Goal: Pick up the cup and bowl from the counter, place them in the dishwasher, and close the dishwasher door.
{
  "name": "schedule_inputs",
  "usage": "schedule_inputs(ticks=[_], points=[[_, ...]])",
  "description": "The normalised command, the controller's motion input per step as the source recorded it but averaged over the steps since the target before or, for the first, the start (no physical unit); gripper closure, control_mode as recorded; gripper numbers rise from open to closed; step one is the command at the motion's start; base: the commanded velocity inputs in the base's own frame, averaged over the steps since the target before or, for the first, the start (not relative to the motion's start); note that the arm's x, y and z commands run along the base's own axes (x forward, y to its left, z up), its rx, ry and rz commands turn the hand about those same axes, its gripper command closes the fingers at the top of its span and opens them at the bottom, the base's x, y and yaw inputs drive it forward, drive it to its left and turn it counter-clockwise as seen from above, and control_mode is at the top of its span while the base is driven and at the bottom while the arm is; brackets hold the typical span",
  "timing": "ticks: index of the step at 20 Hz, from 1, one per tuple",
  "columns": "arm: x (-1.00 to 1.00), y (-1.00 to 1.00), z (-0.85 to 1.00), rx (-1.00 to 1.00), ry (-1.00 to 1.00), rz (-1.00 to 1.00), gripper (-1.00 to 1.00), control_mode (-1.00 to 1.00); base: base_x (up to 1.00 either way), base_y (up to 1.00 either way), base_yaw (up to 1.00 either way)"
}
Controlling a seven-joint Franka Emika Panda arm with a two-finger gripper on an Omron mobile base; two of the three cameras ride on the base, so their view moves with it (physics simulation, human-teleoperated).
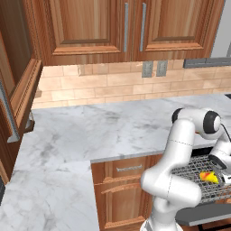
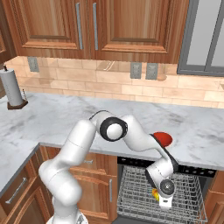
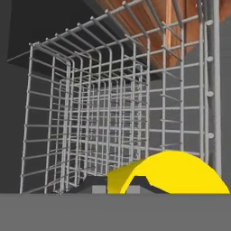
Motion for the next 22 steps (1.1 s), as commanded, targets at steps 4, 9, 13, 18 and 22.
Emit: schedule_inputs(ticks=[4, 9, 13, 18, 22], points=[[0.00, 0.00, -0.33, 0.00, 0.00, -0.07, 1.00, -1.00, 0.00, 0.00, 0.00], [0.00, -0.03, -0.28, 0.00, 0.00, -0.07, 1.00, -1.00, 0.00, 0.00, 0.00], [0.00, -0.05, -0.27, 0.00, 0.00, -0.07, 1.00, -1.00, 0.00, 0.00, 0.00], [0.00, -0.07, -0.25, 0.01, 0.00, -0.07, 1.00, -1.00, 0.00, 0.00, 0.00], [0.00, -0.07, -0.23, 0.00, -0.01, -0.06, 1.00, -1.00, 0.00, 0.00, 0.00]])
